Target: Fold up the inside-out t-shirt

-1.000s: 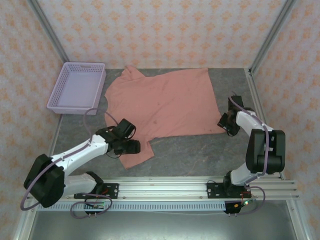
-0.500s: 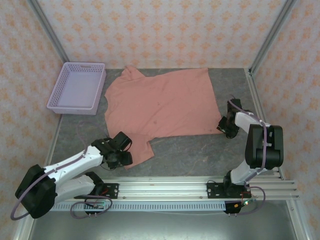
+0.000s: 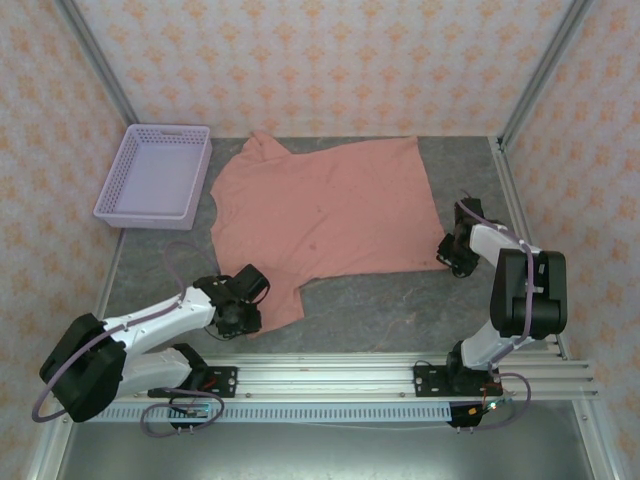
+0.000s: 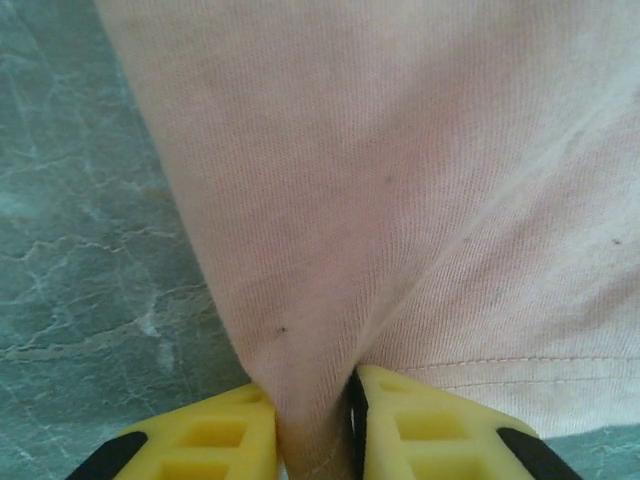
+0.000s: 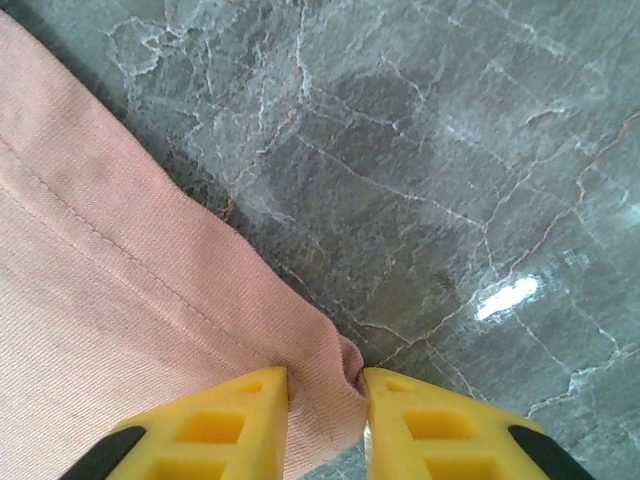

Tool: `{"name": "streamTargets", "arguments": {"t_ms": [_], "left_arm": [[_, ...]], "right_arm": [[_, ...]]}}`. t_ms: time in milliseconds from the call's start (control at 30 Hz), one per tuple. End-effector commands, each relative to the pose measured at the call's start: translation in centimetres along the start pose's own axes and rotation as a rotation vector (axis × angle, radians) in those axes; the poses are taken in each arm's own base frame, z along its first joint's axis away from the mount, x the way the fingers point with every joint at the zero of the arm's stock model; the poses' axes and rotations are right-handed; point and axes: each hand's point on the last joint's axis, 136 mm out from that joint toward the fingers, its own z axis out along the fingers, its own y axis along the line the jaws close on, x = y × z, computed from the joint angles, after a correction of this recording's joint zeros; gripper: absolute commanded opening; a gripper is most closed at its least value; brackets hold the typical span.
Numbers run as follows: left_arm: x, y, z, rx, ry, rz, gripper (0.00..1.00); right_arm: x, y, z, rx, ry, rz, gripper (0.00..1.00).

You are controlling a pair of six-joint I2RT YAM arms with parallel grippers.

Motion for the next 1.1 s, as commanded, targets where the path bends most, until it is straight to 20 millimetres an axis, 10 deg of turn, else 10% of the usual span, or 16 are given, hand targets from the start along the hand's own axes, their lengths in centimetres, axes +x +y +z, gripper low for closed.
{"name": "streamTargets", "arguments": {"t_ms": [0, 467, 1067], "left_arm": [[0.8, -0.1, 1.0, 0.008, 0.027, 0.010, 0.16], [-0.2, 0.1, -2.7, 0.036, -0.063, 0.015, 0.00], [-0.7, 2.1, -11.8, 0.161, -0.247, -0.096, 0.00]], "right_arm": [[0.1, 0.3, 1.4, -0.016, 0.005, -0.003, 0.22], [1.5, -0.4, -0.1, -0.027, 0.004, -0.004, 0.02], [3.3, -3.5, -7.8, -0.031, -0.147, 0.055, 0.02]]}}
